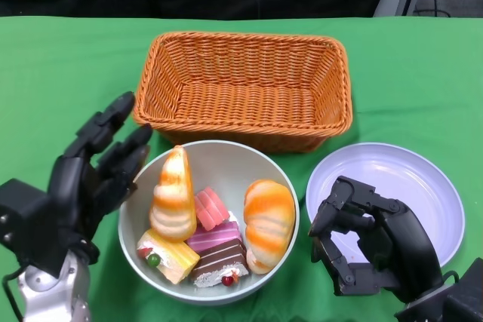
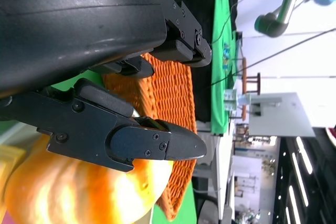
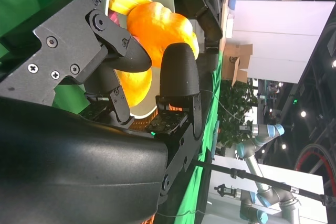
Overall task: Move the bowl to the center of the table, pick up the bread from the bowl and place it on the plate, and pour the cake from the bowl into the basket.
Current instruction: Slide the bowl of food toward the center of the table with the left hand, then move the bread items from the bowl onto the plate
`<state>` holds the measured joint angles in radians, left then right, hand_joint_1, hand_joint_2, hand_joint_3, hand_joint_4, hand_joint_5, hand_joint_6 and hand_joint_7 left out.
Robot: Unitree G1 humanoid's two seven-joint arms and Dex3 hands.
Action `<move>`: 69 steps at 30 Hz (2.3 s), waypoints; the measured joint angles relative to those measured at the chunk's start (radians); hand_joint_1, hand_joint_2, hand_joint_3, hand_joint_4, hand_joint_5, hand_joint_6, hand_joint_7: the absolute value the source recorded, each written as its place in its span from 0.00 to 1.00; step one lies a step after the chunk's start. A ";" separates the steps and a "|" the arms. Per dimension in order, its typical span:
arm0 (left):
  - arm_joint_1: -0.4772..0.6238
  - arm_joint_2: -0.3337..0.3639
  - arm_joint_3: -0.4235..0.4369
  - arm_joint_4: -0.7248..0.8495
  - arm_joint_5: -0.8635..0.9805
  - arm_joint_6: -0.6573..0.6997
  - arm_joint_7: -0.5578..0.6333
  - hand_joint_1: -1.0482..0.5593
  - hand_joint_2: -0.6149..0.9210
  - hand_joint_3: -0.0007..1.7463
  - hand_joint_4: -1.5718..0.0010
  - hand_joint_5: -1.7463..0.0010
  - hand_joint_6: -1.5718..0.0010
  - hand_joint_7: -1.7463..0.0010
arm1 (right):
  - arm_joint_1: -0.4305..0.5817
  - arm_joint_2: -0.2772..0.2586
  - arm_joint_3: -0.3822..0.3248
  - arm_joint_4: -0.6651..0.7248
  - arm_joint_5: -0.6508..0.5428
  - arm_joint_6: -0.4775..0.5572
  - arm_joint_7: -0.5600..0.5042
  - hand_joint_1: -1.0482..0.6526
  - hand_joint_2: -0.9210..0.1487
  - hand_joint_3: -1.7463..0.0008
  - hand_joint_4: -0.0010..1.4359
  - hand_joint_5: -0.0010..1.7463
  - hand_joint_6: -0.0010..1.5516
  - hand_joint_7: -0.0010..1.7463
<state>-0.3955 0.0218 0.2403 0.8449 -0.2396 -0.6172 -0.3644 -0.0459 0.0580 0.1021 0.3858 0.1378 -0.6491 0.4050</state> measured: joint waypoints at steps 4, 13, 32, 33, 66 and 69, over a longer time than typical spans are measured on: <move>-0.020 0.013 0.024 0.001 0.000 -0.054 0.008 0.26 1.00 0.14 0.63 0.97 0.67 0.98 | -0.001 0.000 -0.001 0.000 0.000 0.000 0.000 0.59 0.44 0.29 0.53 0.97 0.42 0.82; -0.067 0.061 0.052 0.061 0.022 -0.145 0.060 0.50 1.00 0.10 0.35 0.90 0.37 0.94 | -0.010 -0.008 -0.007 0.014 0.000 -0.017 0.002 0.59 0.46 0.27 0.53 0.96 0.42 0.82; -0.142 0.139 0.052 0.229 0.023 -0.220 -0.049 0.58 1.00 0.19 0.45 0.28 0.19 0.91 | -0.007 -0.227 -0.014 -0.457 -0.220 0.005 -0.051 0.49 0.13 0.92 0.49 0.54 0.54 0.23; -0.143 0.141 0.049 0.236 0.034 -0.221 -0.041 0.58 1.00 0.19 0.46 0.28 0.19 0.90 | -0.019 -0.247 -0.017 -0.479 -0.233 0.000 -0.050 0.47 0.11 0.95 0.50 0.49 0.54 0.21; -0.153 0.141 0.035 0.269 0.059 -0.228 -0.014 0.56 1.00 0.20 0.51 0.20 0.40 0.55 | -0.572 -0.326 0.194 0.097 -0.787 -0.359 -0.371 0.22 0.16 1.00 0.57 0.06 0.51 0.00; -0.154 0.141 0.034 0.263 0.059 -0.214 -0.014 0.56 1.00 0.20 0.52 0.18 0.41 0.53 | -0.659 -0.321 0.248 0.183 -0.915 -0.355 -0.452 0.22 0.17 1.00 0.57 0.05 0.51 0.00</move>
<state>-0.5496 0.1632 0.2743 1.1082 -0.1803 -0.8314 -0.3785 -0.7045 -0.2629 0.3504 0.5688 -0.7770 -1.0037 -0.0470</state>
